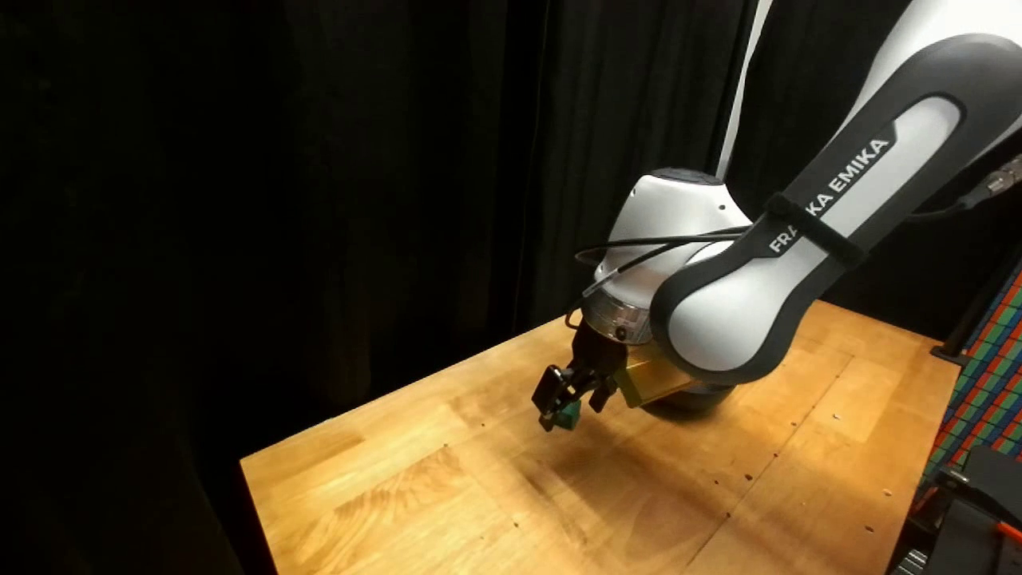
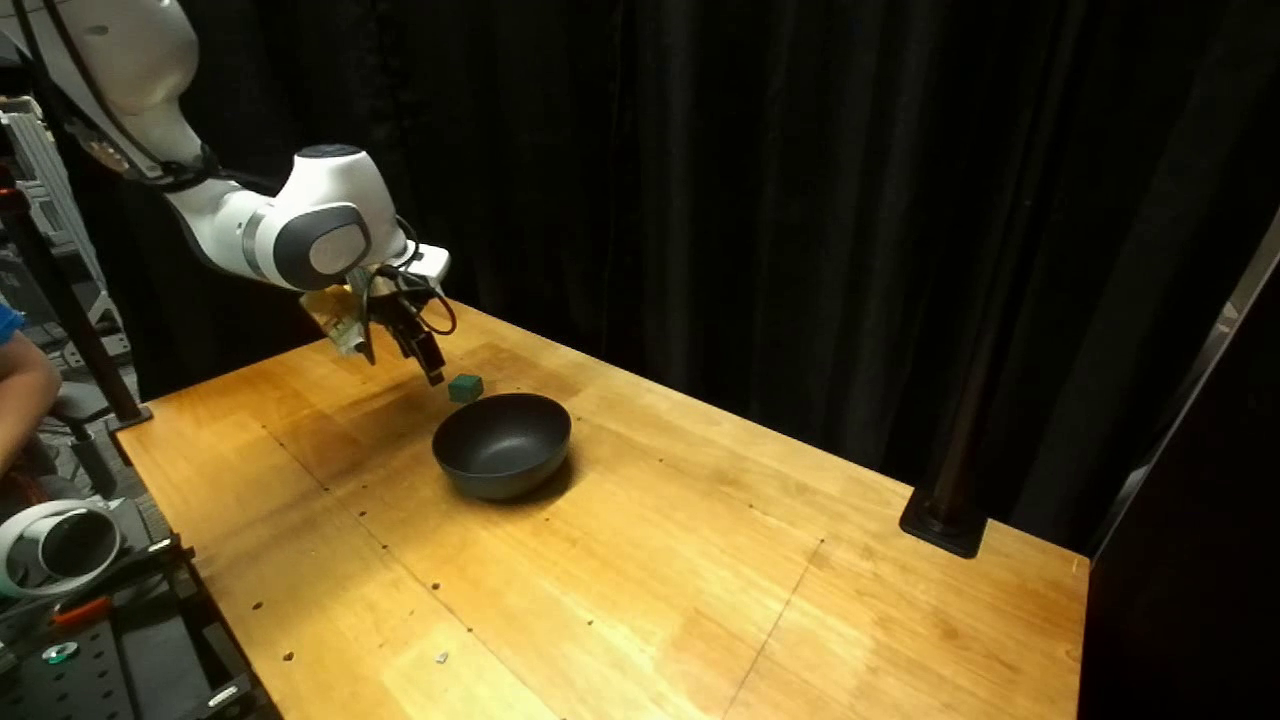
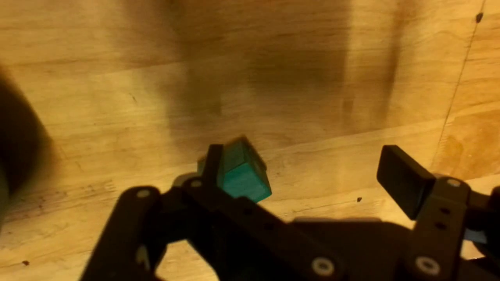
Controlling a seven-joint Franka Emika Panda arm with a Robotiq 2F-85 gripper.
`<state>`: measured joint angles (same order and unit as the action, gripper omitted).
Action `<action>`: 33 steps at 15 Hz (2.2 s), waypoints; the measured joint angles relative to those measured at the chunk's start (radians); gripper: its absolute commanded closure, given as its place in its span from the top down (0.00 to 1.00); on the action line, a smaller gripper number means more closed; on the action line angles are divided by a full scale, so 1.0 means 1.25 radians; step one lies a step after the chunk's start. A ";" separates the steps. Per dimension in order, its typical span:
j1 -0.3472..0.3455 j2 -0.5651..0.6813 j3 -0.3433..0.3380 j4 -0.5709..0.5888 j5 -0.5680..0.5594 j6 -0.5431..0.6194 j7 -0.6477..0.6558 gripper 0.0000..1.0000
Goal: Put the green block inside the black bowl
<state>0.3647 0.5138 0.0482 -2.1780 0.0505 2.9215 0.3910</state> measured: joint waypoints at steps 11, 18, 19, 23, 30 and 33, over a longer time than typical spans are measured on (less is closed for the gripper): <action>0.315 0.147 -0.317 0.031 0.036 0.200 0.104 0.58; 0.380 0.174 -0.371 0.039 0.096 0.178 0.103 0.34; 0.381 0.168 -0.378 0.039 0.096 0.155 0.101 0.34; 0.392 0.111 -0.445 0.024 0.073 0.037 0.097 0.34; 0.291 -0.062 -0.426 -0.019 -0.017 -0.154 0.079 0.34; 0.182 -0.120 -0.300 -0.024 -0.019 -0.188 0.072 0.34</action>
<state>0.5923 0.3644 -0.3274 -2.2083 0.0270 2.6866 0.4811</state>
